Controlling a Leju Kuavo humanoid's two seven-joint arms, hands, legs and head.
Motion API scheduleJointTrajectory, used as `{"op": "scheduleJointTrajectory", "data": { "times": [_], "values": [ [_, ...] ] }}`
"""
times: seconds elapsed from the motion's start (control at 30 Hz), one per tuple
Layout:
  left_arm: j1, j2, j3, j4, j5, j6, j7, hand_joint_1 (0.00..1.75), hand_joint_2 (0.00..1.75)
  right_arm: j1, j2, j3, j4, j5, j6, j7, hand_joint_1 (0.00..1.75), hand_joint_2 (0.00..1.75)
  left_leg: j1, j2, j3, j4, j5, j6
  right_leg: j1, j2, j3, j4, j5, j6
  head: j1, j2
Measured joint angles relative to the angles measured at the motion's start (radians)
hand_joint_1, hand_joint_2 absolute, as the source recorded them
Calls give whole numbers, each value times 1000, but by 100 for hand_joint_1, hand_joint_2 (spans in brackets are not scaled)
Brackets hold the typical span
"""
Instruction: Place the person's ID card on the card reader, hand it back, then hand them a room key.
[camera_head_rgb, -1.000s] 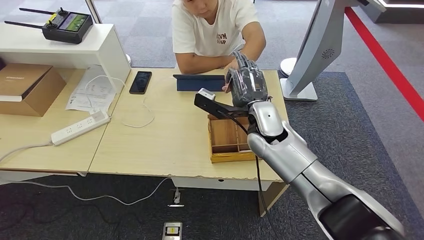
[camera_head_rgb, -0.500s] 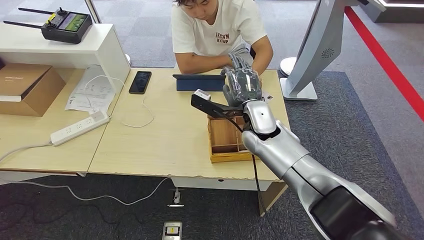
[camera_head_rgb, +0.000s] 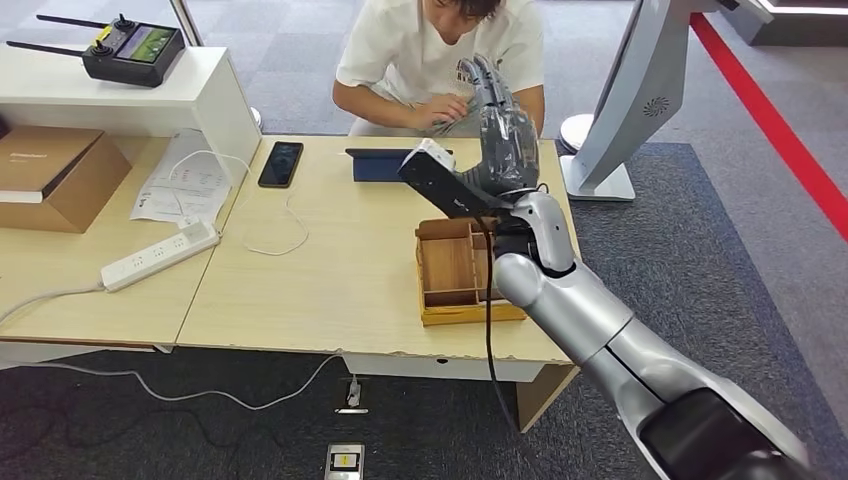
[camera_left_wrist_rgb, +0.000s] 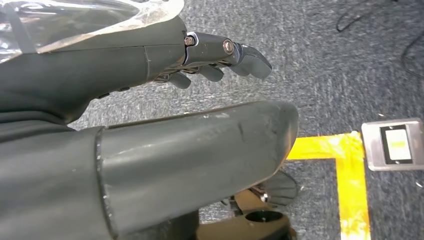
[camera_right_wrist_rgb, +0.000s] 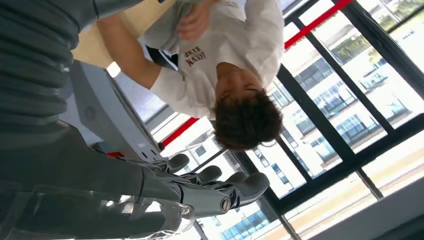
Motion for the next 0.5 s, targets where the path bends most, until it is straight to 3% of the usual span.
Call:
{"op": "scheduleJointTrajectory", "data": {
  "times": [0.2,0.33,0.5],
  "values": [
    [33,1,31,2,41,4,-39,0,0,147,-119,-123,-322,-35,-88,9,0,175,0,0,1,0,-1,0,0,0,0,-1,0,0,0,0],
    [49,3,53,5,65,7,-42,0,0,297,-202,-268,-528,-124,-106,-7,0,175,0,0,1,0,-1,1,0,0,1,-2,-1,1,0,0],
    [51,5,73,6,88,18,-42,0,0,410,-263,-422,-656,-207,-111,-51,0,175,0,2,2,0,-2,0,0,1,1,-2,0,0,0,0]
  ]
}}
